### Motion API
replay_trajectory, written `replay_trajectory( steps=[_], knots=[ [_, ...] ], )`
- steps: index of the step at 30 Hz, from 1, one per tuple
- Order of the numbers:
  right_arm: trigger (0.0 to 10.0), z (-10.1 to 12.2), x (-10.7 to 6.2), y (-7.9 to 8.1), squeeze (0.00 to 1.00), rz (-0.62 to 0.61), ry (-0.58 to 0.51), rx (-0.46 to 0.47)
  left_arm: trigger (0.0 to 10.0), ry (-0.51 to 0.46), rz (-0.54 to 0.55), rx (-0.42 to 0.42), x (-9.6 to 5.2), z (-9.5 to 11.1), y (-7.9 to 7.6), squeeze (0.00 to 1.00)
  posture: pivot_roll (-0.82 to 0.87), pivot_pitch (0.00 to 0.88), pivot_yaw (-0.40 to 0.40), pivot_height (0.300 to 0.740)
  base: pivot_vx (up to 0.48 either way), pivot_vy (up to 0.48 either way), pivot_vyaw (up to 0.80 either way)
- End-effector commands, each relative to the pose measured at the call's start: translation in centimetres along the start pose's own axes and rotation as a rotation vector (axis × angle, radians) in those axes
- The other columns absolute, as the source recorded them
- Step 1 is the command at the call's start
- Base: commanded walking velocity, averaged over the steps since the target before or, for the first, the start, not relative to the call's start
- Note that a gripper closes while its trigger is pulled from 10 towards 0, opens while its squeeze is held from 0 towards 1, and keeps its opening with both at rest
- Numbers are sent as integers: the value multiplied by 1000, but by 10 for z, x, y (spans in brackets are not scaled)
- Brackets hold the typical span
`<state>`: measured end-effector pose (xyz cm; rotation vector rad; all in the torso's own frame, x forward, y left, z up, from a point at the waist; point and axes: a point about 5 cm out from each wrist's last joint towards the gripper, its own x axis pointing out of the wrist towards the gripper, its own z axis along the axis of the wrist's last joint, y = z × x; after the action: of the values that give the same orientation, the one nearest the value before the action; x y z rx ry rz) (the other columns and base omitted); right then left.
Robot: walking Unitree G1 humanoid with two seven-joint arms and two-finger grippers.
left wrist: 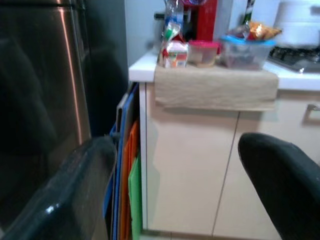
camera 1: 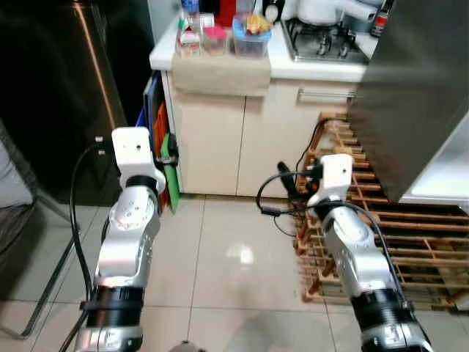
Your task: Restocking fridge
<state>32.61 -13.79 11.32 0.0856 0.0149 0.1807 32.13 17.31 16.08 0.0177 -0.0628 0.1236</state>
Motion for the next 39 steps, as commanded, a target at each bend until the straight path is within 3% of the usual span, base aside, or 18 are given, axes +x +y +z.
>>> replay_trajectory(
  steps=[1,15,26,31,39],
  knots=[
    [10000,1,-2,-10,0,-33,-2,-22,10000,-18,-16,4,3,4,-5,0,-79,0,11,740,480,0,619],
    [10000,5,1,-21,0,-161,-28,-67,10000,-14,-26,2,9,5,-6,0,-86,0,25,740,480,0,161],
    [10000,16,1,-16,0,-150,-106,-65,10000,-49,-36,-4,8,10,-4,0,-80,0,23,740,480,0,0],
    [10000,18,1,-15,0,-160,-124,-69,10000,-116,-82,26,11,23,-11,0,-81,0,26,740,480,0,0],
    [10000,16,0,-15,0,-165,-125,-68,10000,-112,-107,20,12,24,-15,0,-84,0,27,740,480,0,0]
  ],
)
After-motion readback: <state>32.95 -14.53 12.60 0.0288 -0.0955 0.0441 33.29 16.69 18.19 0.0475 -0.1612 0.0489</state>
